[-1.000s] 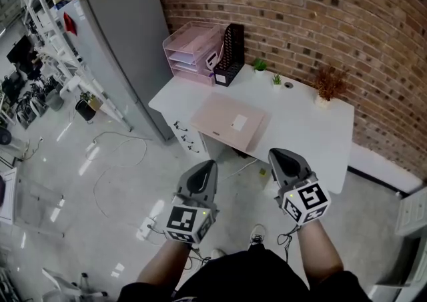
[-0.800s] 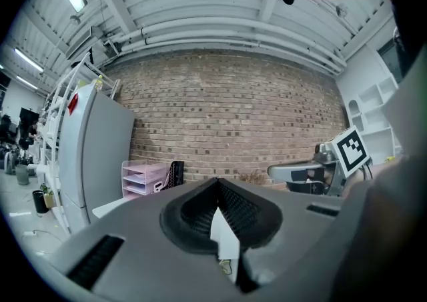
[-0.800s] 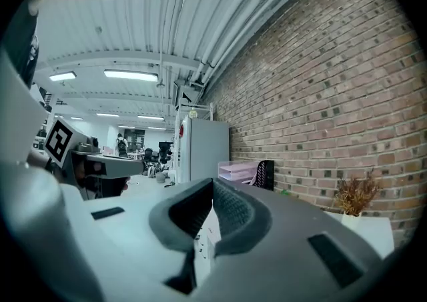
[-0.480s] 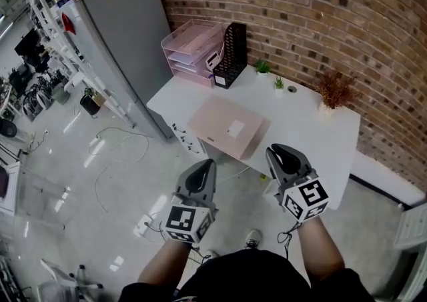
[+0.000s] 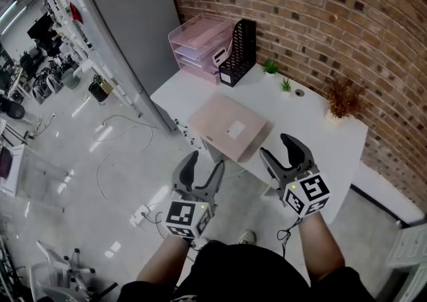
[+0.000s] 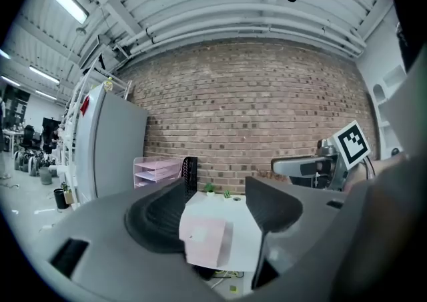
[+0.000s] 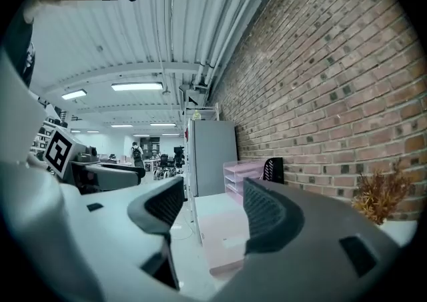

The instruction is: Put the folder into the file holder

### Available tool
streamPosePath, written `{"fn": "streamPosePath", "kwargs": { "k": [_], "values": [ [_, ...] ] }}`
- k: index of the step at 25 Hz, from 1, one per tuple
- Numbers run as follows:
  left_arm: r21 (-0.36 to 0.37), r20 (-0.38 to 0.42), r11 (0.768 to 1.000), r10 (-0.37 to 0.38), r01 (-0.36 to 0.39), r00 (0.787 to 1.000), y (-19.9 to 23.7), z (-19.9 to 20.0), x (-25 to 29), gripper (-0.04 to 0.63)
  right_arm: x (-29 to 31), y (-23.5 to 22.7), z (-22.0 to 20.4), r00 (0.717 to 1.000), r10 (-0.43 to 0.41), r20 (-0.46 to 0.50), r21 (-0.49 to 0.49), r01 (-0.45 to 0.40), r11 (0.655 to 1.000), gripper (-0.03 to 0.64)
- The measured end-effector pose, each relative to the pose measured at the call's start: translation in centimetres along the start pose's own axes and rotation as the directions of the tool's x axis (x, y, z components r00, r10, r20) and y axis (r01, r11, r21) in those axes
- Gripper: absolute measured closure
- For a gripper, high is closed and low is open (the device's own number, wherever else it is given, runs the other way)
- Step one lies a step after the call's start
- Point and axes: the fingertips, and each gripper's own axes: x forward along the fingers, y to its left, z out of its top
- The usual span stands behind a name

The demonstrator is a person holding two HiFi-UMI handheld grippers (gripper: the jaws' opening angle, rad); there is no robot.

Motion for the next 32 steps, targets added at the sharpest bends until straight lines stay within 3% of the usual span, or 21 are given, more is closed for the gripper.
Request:
{"fn": "streamPosePath", "kwargs": {
  "k": [11,16,32],
  "values": [
    [-0.035,-0.059,0.998,0.055,-0.057,0.997,1.4,-2.3,1.7,0.298,1.7,-1.6,-2.0,0.999,0.045,-0.029,0.029,-0.044,0.999,0.296],
    [-0.119,-0.065,0.991,0.056,-0.063,0.996,2.8,-3.3,2.8,0.296,2.6,-2.5,-3.4,0.998,0.042,-0.054,0.045,-0.040,0.998,0.295],
    [-0.192,-0.084,0.981,0.021,-0.037,0.996,11.4,-5.1,8.8,0.298,11.8,-3.9,-4.6,0.992,0.000,-0.124,0.033,0.005,0.999,0.290]
  ]
}}
